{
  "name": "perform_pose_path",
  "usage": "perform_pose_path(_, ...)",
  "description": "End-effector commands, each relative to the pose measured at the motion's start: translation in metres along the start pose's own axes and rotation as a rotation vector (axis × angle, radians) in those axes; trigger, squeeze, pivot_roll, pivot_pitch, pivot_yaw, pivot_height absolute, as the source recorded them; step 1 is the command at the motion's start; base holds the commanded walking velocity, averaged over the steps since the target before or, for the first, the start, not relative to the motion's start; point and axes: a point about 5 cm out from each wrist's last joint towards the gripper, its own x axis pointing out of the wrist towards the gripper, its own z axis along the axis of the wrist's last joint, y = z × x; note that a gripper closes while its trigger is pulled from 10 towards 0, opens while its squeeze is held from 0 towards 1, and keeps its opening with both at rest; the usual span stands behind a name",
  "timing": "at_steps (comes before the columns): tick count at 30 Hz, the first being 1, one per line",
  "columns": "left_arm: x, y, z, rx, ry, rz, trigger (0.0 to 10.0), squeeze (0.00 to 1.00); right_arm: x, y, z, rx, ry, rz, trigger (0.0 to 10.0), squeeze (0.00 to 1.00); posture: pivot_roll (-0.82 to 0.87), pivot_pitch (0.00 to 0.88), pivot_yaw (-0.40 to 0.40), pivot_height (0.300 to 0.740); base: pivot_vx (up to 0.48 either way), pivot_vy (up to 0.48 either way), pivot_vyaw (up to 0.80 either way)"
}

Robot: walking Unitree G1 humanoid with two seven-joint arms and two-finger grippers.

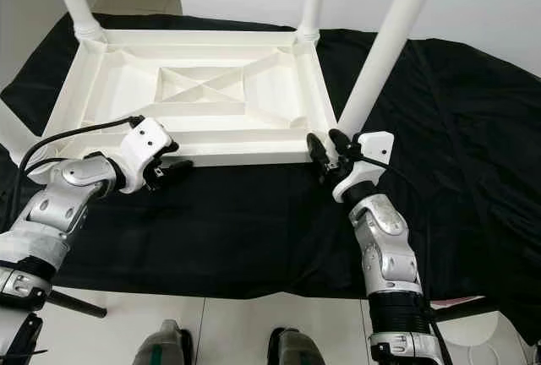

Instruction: Building children table

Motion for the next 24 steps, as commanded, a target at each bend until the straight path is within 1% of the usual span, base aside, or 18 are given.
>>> perform_pose_path(1,0.004,-0.020,-0.004,0.001,-0.011,-0.147,2.5,0.00,0.000,-0.003,0.000,-0.008,0.008,-0.009,10.0,0.00,0.01,0.111,0.007,0.740,0.000,0.000,0.00)
perform_pose_path(2,0.004,-0.020,-0.004,0.001,-0.011,-0.147,2.5,0.00,0.000,-0.003,0.000,-0.008,0.008,-0.009,10.0,0.00,0.01,0.111,0.007,0.740,0.000,0.000,0.00)
perform_pose_path(3,0.003,-0.024,-0.002,0.009,-0.027,-0.188,2.7,0.00,0.000,-0.003,0.000,-0.008,0.007,-0.009,10.0,0.00,0.01,0.113,0.011,0.740,0.000,0.000,0.00)
perform_pose_path(4,0.003,-0.028,0.000,0.016,-0.038,-0.218,2.7,0.00,0.000,-0.003,0.000,-0.009,0.007,-0.011,10.0,0.00,0.01,0.112,0.010,0.740,0.000,0.000,0.00)
perform_pose_path(5,0.003,-0.028,0.000,0.016,-0.038,-0.218,2.7,0.00,0.000,-0.003,0.000,-0.009,0.007,-0.011,10.0,0.00,0.01,0.112,0.010,0.740,0.000,0.000,0.00)
perform_pose_path(6,0.003,-0.030,0.002,0.025,-0.048,-0.238,2.0,0.00,0.000,-0.004,0.000,-0.010,0.007,-0.013,10.0,0.00,0.01,0.115,0.010,0.740,0.000,0.000,0.00)
perform_pose_path(7,0.003,-0.031,0.004,0.026,-0.056,-0.246,2.2,0.00,-0.001,-0.004,0.000,-0.011,0.008,-0.014,10.0,0.00,0.00,0.117,0.015,0.740,0.000,0.000,0.00)
perform_pose_path(8,0.003,-0.032,0.006,0.027,-0.061,-0.249,2.2,0.00,-0.001,-0.004,0.001,-0.012,0.008,-0.015,10.0,0.00,0.00,0.117,0.015,0.740,0.000,0.000,0.00)
perform_pose_path(9,0.003,-0.033,0.006,0.025,-0.065,-0.250,0.0,0.00,-0.001,-0.004,0.001,-0.013,0.007,-0.016,10.0,0.00,0.00,0.118,0.017,0.740,0.000,0.000,0.00)
perform_pose_path(11,0.003,-0.034,0.007,0.028,-0.068,-0.243,0.0,0.00,-0.001,-0.004,0.001,-0.013,0.007,-0.018,10.0,0.00,0.00,0.118,0.017,0.740,0.000,0.000,0.00)
perform_pose_path(13,0.008,-0.036,0.010,0.001,-0.081,-0.201,0.0,0.00,-0.001,-0.005,0.002,-0.012,0.001,-0.028,10.0,0.00,0.00,0.119,0.022,0.740,0.000,0.000,0.00)
perform_pose_path(14,0.011,-0.039,0.012,-0.007,-0.093,-0.188,0.0,0.00,-0.001,-0.005,0.002,-0.010,-0.001,-0.032,10.0,0.00,0.00,0.119,0.022,0.740,0.000,0.000,0.00)
perform_pose_path(15,0.015,-0.046,0.015,-0.022,-0.112,-0.185,0.0,0.00,-0.001,-0.003,0.002,-0.008,-0.002,-0.032,10.0,0.00,0.00,0.120,0.021,0.740,0.000,0.000,0.00)
perform_pose_path(19,0.024,-0.066,0.029,-0.043,-0.187,-0.203,0.0,0.00,0.000,0.000,-0.001,0.000,0.000,-0.024,10.0,0.00,0.00,0.120,0.021,0.740,0.000,0.000,0.00)
perform_pose_path(24,0.028,-0.073,0.037,-0.056,-0.216,-0.211,0.0,0.00,0.001,0.002,-0.001,0.003,0.001,-0.019,10.0,0.00,0.01,0.121,0.017,0.740,0.000,0.000,0.00)
